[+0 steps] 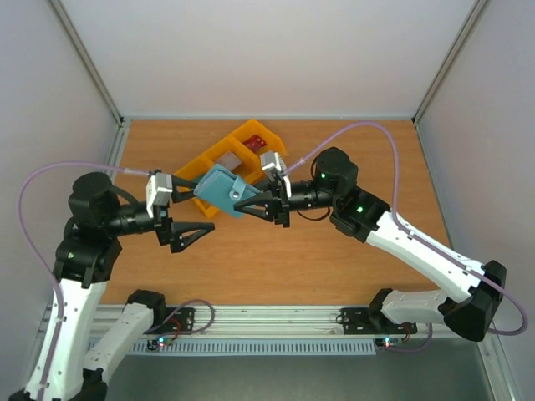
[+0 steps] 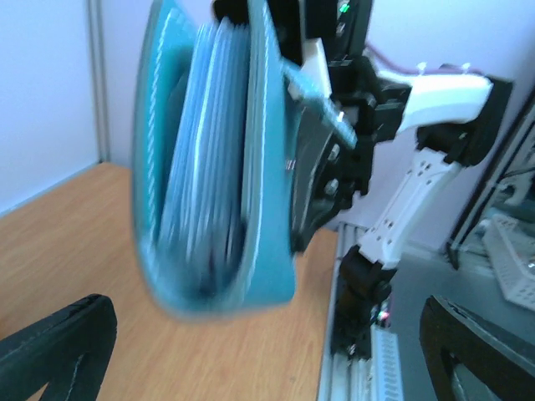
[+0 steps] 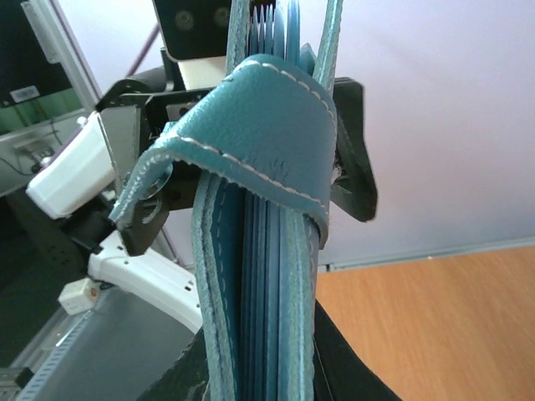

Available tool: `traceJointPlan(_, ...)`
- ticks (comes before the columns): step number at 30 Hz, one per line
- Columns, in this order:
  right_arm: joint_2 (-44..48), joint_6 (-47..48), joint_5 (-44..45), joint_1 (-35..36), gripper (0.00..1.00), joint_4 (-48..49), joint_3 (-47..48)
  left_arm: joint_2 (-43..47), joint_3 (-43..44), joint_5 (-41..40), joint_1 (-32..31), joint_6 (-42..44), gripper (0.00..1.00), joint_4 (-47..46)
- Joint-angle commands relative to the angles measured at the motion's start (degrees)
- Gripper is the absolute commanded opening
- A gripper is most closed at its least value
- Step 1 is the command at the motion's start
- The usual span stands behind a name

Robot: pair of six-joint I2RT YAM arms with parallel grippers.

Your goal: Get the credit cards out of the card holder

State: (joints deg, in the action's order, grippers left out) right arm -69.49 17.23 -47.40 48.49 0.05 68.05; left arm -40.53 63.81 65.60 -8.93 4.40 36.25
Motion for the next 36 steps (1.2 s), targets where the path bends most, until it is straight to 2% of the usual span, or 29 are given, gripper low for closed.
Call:
traceJointPlan(1,-2.6,-3.3,-6.6,0.3,0.01,10.1,0.2,-2.1,-0.7,-2.5,-6.2,-12.5,0.99,-18.5)
traceJointPlan(3,-3.5,-2.3,-7.7,0.7,0.01,10.0,1.0,-3.6,-0.2,-4.7,-7.1,-14.7,0.93,-19.7)
traceJointPlan(4,-3.9,-1.5,-7.7,0.9,0.01,9.1,1.4,-4.6,0.3,-4.4,-7.1,-16.1,0.8,-19.9)
traceJointPlan(7,-4.1,-0.4,-7.8,1.1,0.01,6.9,2.3,-5.8,1.4,-1.7,-7.1,-16.6,0.16,-19.6)
traceJointPlan(8,-3.9,0.3,-7.4,1.1,0.01,6.0,2.5,-5.3,1.0,-2.0,-7.1,-16.4,0.03,-19.5)
traceJointPlan(9,-3.4,1.1,-6.7,1.0,0.03,4.8,2.6,-4.6,0.3,-2.8,-7.1,-15.7,0.01,-18.8)
traceJointPlan(12,-0.8,4.4,6.0,0.9,0.49,-2.0,3.0,-2.7,-0.8,-8.7,-7.1,-12.4,0.0,-14.8)
traceJointPlan(13,0.2,5.7,13.3,1.0,0.6,-3.7,2.8,-2.6,-0.7,-11.8,-7.1,-12.0,0.0,-13.1)
traceJointPlan(14,0.9,6.4,22.2,1.0,0.62,-4.3,2.5,-2.7,-0.4,-15.0,-7.2,-11.7,0.0,-10.9)
traceJointPlan(16,1.0,10.3,30.3,1.6,0.6,-4.3,2.2,-3.5,0.1,-17.4,-7.3,-10.6,0.0,-6.9)
traceJointPlan(18,-1.0,15.3,31.3,3.2,0.62,-6.1,4.1,-4.0,0.0,-16.9,-8.1,-9.1,0.0,-5.3)
traceJointPlan(23,-4.7,21.6,19.9,4.2,0.7,-13.8,9.4,-4.6,0.3,-13.9,-8.9,-11.4,0.0,-5.8)
traceJointPlan(26,-4.4,23.5,17.3,4.2,0.73,-15.4,9.7,-4.6,0.2,-11.9,-8.9,-11.5,0.0,-5.3)
traceJointPlan(30,-3.3,22.7,15.7,3.5,0.48,-15.9,10.4,-4.0,-0.7,-5.1,-9.0,-5.6,0.0,-1.4)
traceJointPlan(33,-1.5,19.8,7.6,0.5,0.43,-16.1,10.5,-3.5,-0.4,-2.4,-8.9,6.6,0.0,4.9)
traceJointPlan(36,-0.8,18.8,2.0,-0.5,0.39,-17.2,10.4,-3.4,0.0,-0.3,-8.9,14.0,0.0,8.2)
